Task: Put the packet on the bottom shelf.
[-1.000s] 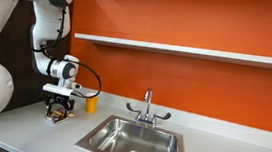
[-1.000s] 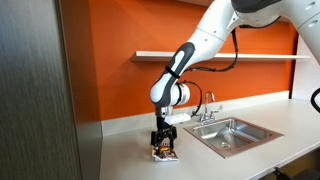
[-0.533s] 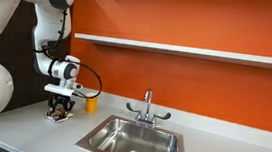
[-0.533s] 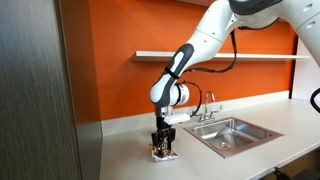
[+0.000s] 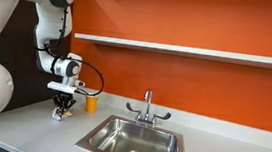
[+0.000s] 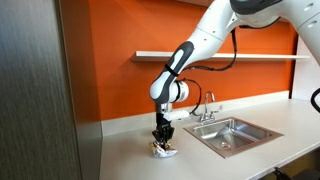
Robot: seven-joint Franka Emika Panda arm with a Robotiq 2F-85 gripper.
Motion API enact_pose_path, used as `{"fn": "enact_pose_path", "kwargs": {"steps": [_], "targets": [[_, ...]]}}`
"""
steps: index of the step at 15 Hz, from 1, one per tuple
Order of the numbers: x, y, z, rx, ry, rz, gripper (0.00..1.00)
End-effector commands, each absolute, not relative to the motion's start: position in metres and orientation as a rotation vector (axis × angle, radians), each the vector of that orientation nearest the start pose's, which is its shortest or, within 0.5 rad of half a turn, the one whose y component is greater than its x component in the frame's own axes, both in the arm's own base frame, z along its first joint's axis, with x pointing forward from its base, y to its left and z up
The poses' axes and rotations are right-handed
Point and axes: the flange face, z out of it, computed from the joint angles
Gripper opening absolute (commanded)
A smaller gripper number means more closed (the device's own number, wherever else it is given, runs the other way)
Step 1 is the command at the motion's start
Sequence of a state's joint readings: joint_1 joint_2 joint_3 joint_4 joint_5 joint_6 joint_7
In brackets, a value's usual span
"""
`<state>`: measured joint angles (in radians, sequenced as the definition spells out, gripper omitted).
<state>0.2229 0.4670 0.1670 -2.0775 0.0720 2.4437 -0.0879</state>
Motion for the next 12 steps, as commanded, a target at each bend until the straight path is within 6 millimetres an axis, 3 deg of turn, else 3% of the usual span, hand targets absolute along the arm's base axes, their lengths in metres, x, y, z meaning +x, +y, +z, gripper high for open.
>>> {"fn": "enact_pose_path", "kwargs": {"steps": [1,4,12], "targets": [[0.540,0.215,0.192,-2.998,-0.586,0.187,0.02],[0.542,0.210,0.197,-3.003,-0.574,0.181,0.00],[0.541,0.198,0.238,-3.026,-0.540,0.109,0.01]]}}
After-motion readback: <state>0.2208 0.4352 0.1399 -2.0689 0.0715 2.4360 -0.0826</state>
